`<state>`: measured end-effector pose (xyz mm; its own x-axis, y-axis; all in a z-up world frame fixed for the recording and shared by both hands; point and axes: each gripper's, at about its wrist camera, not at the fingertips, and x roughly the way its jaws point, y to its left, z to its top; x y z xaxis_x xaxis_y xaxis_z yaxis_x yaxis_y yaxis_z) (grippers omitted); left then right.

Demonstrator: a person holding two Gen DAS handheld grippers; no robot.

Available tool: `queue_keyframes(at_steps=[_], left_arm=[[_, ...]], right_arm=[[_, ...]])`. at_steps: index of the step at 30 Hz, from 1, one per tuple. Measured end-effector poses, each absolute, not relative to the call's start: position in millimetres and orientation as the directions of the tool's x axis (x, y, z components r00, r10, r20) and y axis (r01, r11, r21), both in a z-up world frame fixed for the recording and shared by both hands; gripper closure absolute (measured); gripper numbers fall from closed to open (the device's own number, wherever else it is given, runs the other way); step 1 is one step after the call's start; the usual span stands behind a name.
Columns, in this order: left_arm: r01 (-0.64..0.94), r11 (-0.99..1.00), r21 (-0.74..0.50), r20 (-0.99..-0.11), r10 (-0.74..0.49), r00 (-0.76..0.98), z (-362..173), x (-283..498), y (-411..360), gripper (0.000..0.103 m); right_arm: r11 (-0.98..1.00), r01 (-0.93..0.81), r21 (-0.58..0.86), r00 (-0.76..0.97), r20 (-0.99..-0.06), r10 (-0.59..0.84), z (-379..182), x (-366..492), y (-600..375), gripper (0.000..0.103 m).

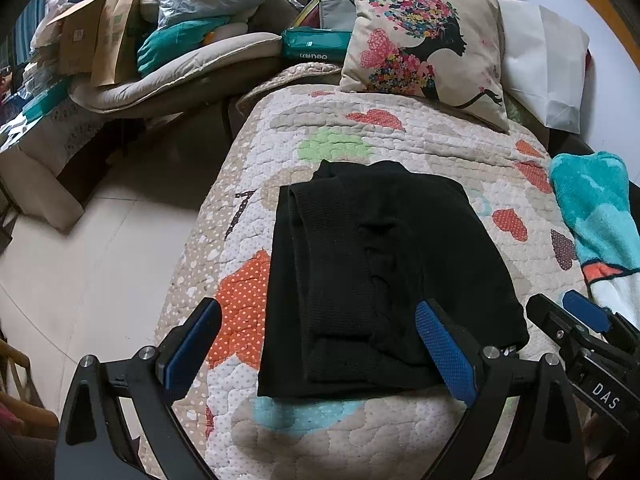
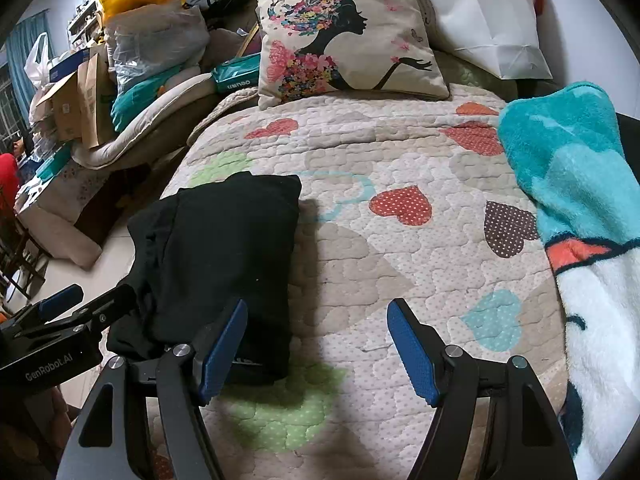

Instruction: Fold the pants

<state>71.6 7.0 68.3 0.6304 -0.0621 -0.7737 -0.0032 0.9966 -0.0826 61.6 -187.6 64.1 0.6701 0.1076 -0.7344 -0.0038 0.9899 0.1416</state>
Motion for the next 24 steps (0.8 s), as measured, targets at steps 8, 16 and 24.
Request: queue_keyframes(at_steps=[8, 16, 24], left_arm=[[0.006, 0.996, -0.087, -0.768, -0.071, 0.636, 69.5, 70.4, 7.2, 0.006], [0.056, 0.992, -0.115, -0.729, -0.122, 0.673, 78.8, 63.5, 2.6, 0.006], [0.101, 0.987, -0.121, -0.691, -0.157, 0.705, 87.0, 57.4, -1.3, 0.006]], right_arm=[[0.990, -0.001, 0.139, 0.672, -0.733, 0.104, 64.0, 61.9, -189.6, 0.026], [0.992, 0.005, 0.125, 0.683, -0.725, 0.088, 66.6, 59.7, -191.2, 0.026], [0.993, 0.012, 0.118, 0.691, -0.719, 0.077, 68.8, 59.3, -191.5, 0.026]])
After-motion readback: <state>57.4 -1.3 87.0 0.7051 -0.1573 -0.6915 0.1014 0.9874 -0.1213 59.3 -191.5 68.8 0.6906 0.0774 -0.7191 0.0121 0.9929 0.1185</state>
